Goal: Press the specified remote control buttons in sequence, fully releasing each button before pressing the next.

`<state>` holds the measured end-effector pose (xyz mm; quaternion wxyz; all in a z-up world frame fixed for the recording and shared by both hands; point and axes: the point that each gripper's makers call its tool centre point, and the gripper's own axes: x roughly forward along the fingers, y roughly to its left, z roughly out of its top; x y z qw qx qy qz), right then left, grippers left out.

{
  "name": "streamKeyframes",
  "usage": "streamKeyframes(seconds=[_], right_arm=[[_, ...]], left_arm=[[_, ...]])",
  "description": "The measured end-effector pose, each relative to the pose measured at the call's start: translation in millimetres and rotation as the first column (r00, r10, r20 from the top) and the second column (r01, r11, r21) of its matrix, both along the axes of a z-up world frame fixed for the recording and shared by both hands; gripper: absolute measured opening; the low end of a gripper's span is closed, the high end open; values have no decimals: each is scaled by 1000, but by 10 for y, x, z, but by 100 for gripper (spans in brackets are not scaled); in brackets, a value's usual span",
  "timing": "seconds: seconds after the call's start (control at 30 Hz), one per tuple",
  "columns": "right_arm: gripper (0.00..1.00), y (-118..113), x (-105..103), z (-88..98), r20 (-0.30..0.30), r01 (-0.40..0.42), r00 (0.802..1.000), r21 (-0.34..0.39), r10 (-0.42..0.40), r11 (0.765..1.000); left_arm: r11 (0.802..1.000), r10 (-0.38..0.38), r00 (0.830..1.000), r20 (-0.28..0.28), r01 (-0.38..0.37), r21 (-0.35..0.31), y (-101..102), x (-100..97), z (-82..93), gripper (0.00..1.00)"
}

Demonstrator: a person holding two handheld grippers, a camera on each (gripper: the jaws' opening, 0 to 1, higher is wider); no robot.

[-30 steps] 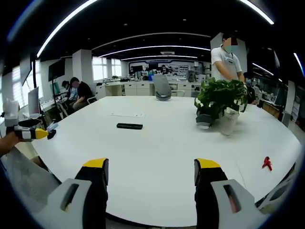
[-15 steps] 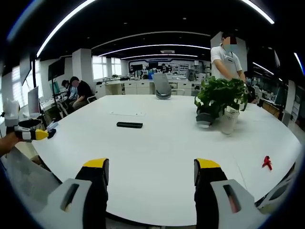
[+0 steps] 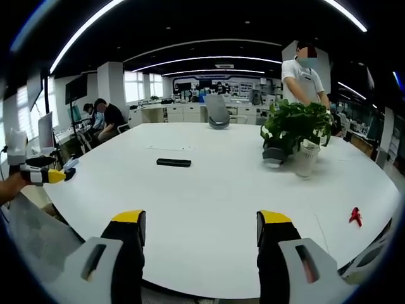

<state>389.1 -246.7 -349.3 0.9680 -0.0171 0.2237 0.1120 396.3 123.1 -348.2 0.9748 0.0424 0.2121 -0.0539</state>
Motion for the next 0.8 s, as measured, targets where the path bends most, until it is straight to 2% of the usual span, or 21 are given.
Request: streamKeyframes(seconds=[0.8], right_arm=[[74, 12, -8, -25, -16, -6, 1000, 3, 6, 1000]], left_arm=[[1000, -17, 999, -28, 17, 3, -31, -9, -48, 91]])
